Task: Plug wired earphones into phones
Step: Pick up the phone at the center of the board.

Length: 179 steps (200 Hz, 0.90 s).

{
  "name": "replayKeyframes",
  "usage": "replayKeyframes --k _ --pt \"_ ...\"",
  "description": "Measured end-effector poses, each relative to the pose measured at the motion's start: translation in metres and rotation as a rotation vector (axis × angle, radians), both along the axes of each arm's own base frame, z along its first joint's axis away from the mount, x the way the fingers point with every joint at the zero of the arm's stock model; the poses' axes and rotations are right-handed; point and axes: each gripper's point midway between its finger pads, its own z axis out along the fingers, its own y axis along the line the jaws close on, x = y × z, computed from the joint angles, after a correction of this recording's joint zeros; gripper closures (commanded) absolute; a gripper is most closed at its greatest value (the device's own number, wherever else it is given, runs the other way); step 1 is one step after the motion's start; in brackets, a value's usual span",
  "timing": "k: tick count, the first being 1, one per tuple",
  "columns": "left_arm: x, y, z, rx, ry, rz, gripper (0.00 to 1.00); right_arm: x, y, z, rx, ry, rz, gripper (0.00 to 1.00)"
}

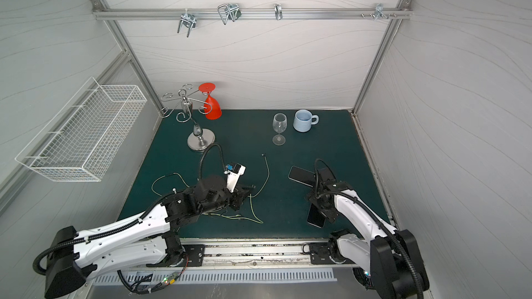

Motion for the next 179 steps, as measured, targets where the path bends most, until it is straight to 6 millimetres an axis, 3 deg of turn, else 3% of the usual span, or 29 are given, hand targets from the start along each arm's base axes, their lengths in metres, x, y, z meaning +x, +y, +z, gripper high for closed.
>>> replayKeyframes --k 50,90,102,126,164,179 --pt "0.003 0.004 -0.001 0.001 -0.003 0.027 1.0 0.004 0.046 -0.004 -0.074 0.016 0.161 0.01" --pt "0.017 0.025 -0.013 -0.028 0.053 0.129 1.0 0.045 0.111 0.01 0.045 -0.099 0.298 0.01" --pt "0.023 0.034 -0.018 -0.049 0.075 0.17 1.0 0.059 0.13 0.022 0.095 -0.173 0.362 0.01" --pt "0.028 0.044 -0.023 -0.075 0.099 0.214 1.0 0.072 0.148 0.054 0.151 -0.323 0.509 0.01" --pt "0.03 0.042 -0.017 -0.124 0.099 0.21 1.0 0.056 0.154 0.127 0.177 -0.666 0.908 0.01" --pt "0.032 0.04 -0.015 -0.138 0.101 0.2 1.0 0.046 0.151 0.146 0.144 -0.773 1.092 0.01"
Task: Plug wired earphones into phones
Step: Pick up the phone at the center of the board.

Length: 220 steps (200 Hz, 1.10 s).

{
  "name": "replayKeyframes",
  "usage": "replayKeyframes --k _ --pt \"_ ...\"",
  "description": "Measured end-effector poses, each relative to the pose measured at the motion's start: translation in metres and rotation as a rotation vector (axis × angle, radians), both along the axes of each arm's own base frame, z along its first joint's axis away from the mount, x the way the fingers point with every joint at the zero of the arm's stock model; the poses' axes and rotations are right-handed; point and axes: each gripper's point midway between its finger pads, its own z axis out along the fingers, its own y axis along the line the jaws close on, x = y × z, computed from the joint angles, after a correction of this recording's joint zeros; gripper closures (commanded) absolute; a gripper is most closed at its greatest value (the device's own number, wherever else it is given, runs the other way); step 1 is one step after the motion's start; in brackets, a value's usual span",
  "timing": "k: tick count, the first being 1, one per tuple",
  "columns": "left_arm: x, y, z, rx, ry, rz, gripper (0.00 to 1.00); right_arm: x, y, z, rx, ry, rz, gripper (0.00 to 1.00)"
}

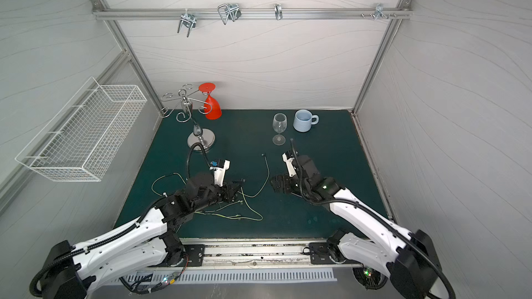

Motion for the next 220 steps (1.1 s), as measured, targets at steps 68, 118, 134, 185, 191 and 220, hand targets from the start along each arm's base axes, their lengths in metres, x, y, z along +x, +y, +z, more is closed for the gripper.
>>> replayKeyframes --k 68,118,134,185,191,220 --pt "-0.003 -0.008 -0.014 0.037 0.039 -0.072 1.0 -0.009 -0.046 -0.033 -0.177 0.042 0.428 0.14" --pt "-0.003 -0.014 -0.004 0.06 0.0 -0.127 1.0 -0.014 -0.057 -0.079 -0.315 0.071 0.645 0.25" --pt "-0.004 -0.016 -0.005 0.067 0.003 -0.144 1.0 -0.009 -0.065 -0.092 -0.365 0.065 0.668 0.26" --pt "-0.008 -0.02 -0.018 0.103 0.02 -0.199 1.0 0.016 -0.09 -0.118 -0.477 0.048 0.662 0.21" --pt "-0.008 -0.021 -0.019 0.106 0.021 -0.203 1.0 0.018 -0.092 -0.122 -0.487 0.05 0.664 0.21" --pt "-0.011 -0.022 -0.021 0.114 0.023 -0.23 1.0 0.023 -0.1 -0.134 -0.514 0.075 0.668 0.21"
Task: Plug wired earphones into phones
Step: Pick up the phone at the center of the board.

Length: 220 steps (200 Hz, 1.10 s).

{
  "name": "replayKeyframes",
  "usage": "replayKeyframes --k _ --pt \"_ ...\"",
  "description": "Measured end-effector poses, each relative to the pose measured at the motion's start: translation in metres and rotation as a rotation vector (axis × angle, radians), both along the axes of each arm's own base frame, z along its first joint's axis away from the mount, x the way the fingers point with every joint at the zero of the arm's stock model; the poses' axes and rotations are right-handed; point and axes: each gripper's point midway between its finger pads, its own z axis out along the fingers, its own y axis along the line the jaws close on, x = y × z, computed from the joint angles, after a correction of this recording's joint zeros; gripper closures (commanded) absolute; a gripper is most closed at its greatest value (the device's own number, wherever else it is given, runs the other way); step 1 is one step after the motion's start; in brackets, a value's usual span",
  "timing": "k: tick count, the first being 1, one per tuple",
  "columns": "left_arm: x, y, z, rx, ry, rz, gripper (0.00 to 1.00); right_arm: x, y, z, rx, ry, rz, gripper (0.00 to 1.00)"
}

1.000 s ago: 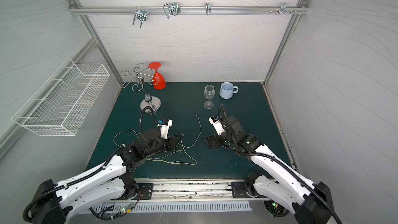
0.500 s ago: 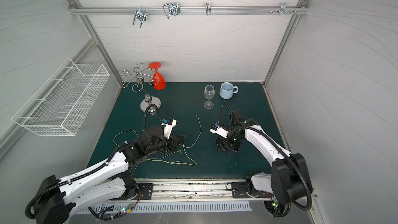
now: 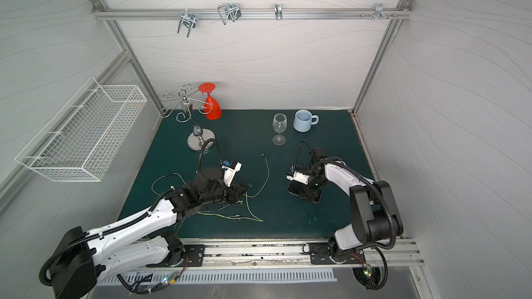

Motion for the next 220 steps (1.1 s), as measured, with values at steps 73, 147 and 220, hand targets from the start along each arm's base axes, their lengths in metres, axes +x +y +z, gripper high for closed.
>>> replayKeyframes --k 73,147,220 --pt "-0.004 -0.004 -0.004 0.0 0.021 -0.032 1.0 0.01 -0.007 -0.005 -0.027 -0.013 -0.008 0.13" --pt "-0.006 -0.005 -0.008 0.006 0.03 -0.046 1.0 0.008 -0.012 -0.012 -0.054 -0.005 0.01 0.13" --pt "-0.006 -0.005 -0.009 0.013 0.025 -0.052 1.0 0.007 -0.012 -0.018 -0.134 -0.072 0.092 0.23"
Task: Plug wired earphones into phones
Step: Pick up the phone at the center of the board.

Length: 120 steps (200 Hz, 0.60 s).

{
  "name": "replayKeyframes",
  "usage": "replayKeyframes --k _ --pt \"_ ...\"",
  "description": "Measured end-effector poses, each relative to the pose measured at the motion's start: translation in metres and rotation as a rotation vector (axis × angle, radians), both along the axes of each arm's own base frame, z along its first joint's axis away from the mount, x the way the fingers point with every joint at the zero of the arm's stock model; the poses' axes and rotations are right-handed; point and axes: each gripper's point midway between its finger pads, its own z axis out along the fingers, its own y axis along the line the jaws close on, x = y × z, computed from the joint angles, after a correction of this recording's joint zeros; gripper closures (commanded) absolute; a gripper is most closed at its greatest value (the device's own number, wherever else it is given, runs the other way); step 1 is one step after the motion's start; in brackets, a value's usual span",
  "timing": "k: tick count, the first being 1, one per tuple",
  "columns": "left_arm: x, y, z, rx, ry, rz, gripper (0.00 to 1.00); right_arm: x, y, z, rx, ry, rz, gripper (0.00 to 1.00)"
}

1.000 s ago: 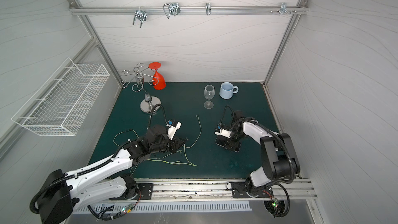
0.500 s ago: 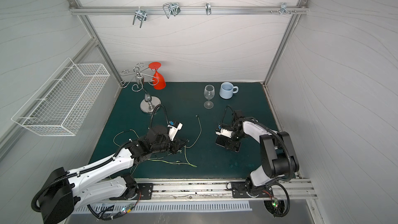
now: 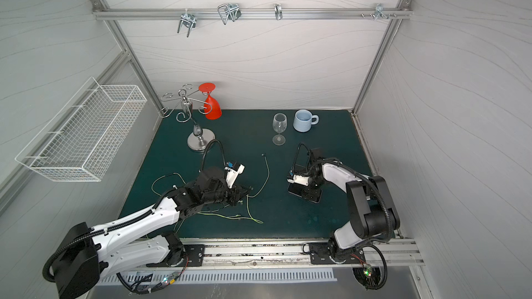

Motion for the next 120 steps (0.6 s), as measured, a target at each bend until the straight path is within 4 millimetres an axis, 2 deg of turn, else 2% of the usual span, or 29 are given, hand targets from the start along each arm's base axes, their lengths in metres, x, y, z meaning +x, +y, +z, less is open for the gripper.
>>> replayKeyframes --k 88,120 --pt "0.003 -0.003 0.002 -0.002 0.003 0.002 1.0 -0.001 0.004 0.003 -0.036 -0.033 0.039 0.49" --pt "0.003 -0.015 0.02 -0.037 0.013 -0.04 1.0 -0.016 0.008 0.008 0.005 -0.042 0.026 0.54"
